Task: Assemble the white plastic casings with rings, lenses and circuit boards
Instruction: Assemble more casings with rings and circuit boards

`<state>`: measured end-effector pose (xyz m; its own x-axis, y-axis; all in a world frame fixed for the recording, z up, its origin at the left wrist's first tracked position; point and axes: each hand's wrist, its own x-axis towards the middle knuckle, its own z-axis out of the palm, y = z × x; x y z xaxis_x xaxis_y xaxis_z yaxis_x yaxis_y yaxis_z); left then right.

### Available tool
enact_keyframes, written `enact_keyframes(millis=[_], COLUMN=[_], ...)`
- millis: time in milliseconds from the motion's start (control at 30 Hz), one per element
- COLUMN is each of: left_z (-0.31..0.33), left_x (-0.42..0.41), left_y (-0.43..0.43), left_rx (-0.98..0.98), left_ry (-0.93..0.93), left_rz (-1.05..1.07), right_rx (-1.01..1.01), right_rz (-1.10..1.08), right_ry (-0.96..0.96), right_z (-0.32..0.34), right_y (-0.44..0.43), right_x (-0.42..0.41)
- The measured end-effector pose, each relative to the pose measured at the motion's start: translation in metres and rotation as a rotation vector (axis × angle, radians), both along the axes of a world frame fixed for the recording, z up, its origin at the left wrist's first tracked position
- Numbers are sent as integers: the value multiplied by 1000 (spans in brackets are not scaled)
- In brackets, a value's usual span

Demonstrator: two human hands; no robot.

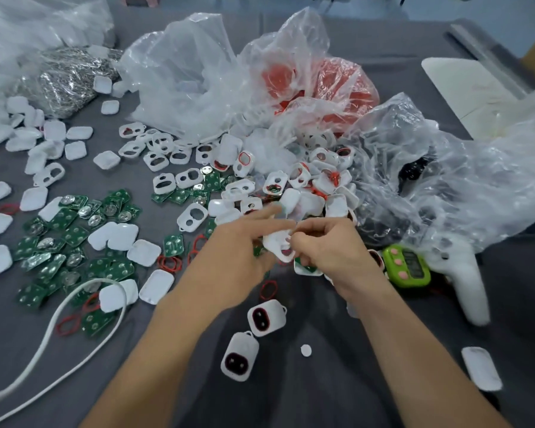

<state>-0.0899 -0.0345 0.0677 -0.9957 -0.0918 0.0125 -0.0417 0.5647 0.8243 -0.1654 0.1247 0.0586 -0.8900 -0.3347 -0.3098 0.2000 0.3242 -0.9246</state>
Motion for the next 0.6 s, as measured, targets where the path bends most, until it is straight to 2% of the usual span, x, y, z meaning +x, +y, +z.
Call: enact_keyframes(millis=[100, 167, 200, 233, 300, 333, 400, 500, 533, 600], left_z=[-3, -10, -14, -19, -27, -29, -31, -30, -30, -31], left_x=[6, 11, 13, 15, 17, 18, 21, 22, 22, 22], left_y=[1, -3, -6, -9, -15, -16, -15, -11, -11, -9], left_rx=[-189, -252, -235, -163, 129, 310, 589, 791, 810, 797], left_ry=[64, 96, 83, 54, 7, 1, 9, -22, -35, -60], left_rz=[-16, 122, 226, 329, 474, 509, 551, 623, 662, 730], right_rx=[86, 56, 116, 238, 532, 647, 747, 792, 746, 519], right_rz=[75, 35, 25, 88, 346, 438, 479, 445, 404, 227], right_ry=[36, 56, 160, 307, 527, 561, 590, 656, 648, 513], right_z=[0, -2, -4, -8, -12, -14, -17, -19, -19, -14], right_y=[-2, -1, 0, 2, 1, -3, -10, -13, -11, -6], right_x=[3, 5, 5, 5, 9, 12, 17, 19, 18, 18])
